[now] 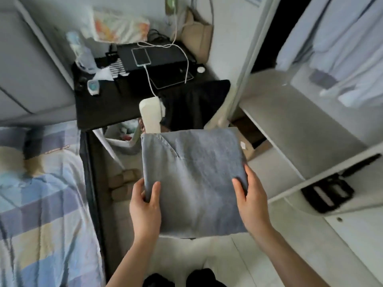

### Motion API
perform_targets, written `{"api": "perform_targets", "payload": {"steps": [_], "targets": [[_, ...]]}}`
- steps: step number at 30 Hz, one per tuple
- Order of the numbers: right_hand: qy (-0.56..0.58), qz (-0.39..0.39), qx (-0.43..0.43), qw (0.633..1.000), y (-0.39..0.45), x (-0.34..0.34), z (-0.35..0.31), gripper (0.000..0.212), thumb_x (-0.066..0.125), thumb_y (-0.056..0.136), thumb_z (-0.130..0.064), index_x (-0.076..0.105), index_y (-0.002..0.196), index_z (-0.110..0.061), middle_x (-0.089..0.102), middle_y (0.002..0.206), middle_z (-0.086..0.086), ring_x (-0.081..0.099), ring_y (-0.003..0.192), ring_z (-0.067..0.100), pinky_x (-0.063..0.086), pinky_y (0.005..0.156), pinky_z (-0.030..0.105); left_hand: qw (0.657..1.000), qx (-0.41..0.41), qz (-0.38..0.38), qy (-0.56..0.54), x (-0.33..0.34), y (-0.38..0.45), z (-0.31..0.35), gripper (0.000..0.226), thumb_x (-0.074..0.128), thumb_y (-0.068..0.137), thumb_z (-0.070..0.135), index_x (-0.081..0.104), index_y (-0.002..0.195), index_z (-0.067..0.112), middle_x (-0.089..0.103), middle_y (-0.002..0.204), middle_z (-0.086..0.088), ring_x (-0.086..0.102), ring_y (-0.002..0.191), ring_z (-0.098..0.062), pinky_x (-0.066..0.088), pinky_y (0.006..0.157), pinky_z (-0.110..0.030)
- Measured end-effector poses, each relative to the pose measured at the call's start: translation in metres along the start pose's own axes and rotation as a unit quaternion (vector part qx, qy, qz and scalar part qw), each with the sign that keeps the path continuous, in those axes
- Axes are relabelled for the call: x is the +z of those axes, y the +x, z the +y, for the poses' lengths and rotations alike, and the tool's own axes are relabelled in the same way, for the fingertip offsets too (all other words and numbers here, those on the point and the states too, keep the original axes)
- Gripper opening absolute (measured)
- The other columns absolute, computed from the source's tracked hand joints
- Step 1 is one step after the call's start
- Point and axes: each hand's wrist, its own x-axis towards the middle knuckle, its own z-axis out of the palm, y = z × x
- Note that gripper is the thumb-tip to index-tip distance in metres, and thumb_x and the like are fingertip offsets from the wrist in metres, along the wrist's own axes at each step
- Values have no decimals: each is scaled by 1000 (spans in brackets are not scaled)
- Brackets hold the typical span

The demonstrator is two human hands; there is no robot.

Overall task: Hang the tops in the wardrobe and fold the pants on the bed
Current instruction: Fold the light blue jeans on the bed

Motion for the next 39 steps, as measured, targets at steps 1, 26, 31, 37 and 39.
{"api": "perform_targets", "payload": {"steps": [1, 26, 31, 37, 39], "targets": [[-4, 10, 12, 1000, 3, -15, 13, 57, 44, 92, -46, 43, 141, -17, 55, 131, -2, 47, 113, -4, 30, 91, -2, 1000, 3, -17, 1, 20, -3, 4, 21, 63, 91, 41, 59, 110, 35, 69, 86, 24, 66, 80, 4, 48, 68, -22], [-70, 158, 364, 915, 182, -84, 215, 53, 44, 98, -39, 31, 147, -23, 54, 133, 8, 57, 111, 31, 48, 94, 43, 889, -39, -427, 160, 419, 146, 19, 34, 64, 92, 26, 50, 123, 29, 63, 108, 6, 62, 91, -9, 46, 66, -15], [-98, 191, 405, 889, 244, -92, 269, 50, 44, 99, -36, 35, 145, -18, 58, 128, 14, 59, 106, 38, 46, 86, 40, 823, -10, -509, 251, 518, 174, 17, 64, 77, 78, 24, 45, 134, 25, 58, 120, 1, 57, 110, -27, 52, 94, -45], [-145, 374, 384, 832, 308, -121, 336, 43, 48, 99, -25, 46, 135, 0, 55, 130, 24, 55, 115, 37, 41, 95, 38, 811, 68, -549, 188, 653, 181, 37, 61, 74, 83, 23, 47, 137, 24, 62, 119, -1, 58, 113, -25, 48, 94, -34], [-187, 407, 378, 810, 323, -127, 362, 43, 46, 100, -24, 46, 135, 0, 54, 131, 24, 55, 115, 37, 40, 96, 39, 813, 89, -546, 183, 685, 183, 32, 59, 69, 87, 24, 45, 141, 26, 65, 122, -2, 60, 114, -24, 49, 98, -39]]}}
